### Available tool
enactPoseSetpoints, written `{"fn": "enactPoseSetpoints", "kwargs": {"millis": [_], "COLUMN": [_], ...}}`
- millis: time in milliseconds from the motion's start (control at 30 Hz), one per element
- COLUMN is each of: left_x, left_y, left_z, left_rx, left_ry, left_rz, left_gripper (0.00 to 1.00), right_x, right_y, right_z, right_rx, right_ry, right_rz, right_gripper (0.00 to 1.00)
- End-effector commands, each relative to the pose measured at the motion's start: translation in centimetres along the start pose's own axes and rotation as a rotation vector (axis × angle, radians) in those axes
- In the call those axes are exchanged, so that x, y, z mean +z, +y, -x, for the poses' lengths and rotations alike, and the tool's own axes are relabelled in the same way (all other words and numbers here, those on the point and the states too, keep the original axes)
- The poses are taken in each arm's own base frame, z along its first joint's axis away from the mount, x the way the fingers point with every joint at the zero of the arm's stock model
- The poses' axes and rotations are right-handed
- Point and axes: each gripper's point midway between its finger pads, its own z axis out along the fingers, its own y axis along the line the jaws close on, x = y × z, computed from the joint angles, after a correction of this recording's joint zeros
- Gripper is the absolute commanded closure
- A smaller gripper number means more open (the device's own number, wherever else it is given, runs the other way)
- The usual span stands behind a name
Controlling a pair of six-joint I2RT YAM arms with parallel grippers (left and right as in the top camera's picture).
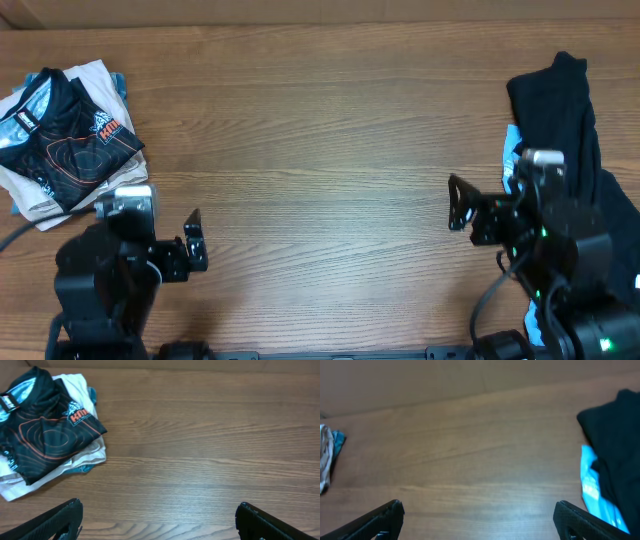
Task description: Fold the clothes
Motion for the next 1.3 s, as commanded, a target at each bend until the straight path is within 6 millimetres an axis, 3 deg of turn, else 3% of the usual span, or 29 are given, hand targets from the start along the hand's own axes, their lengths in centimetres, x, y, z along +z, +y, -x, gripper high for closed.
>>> {"fn": "enactPoseSetpoints", "kwargs": {"millis": [0,167,300,967,1167,1267], "left_x": [0.0,0.0,-0.1,-0.2,-0.2,-0.2], "left_y": [0.5,0.6,0.6,0.6,0.6,0.6], "left_z": [-1.2,-3.2,-4.1,-4.6,-4.6,-4.6], "left_rx": [-0.013,-0.013,-0.013,-0.013,-0.013,-0.013], "left_ry": [0.014,0.099,0.137,0.157,0.156,0.156], "left_rz": [0.03,0.033,0.034,0.035,0.035,0.035], "left_gripper": [0.0,0.0,0.0,0.0,0.0,0.0], "right_x": [-0.1,-0.5,-0.7,-1.4,-3.4,-3.5], "right_y": [-0.7,-1.9,-2.3,-2.3,-2.9,-3.6], "right_z": [-2.4,-6.3,-7.7,-7.7,-7.0,-7.0], "right_rx": [0.003,-0.002,-0.004,-0.003,-0.025,-0.01], "right_ry": [0.062,0.231,0.293,0.267,0.157,0.052], "right_rz": [-0.024,-0.073,-0.091,-0.083,-0.089,-0.094], "right_gripper": [0.0,0.0,0.0,0.0,0.0,0.0]}}
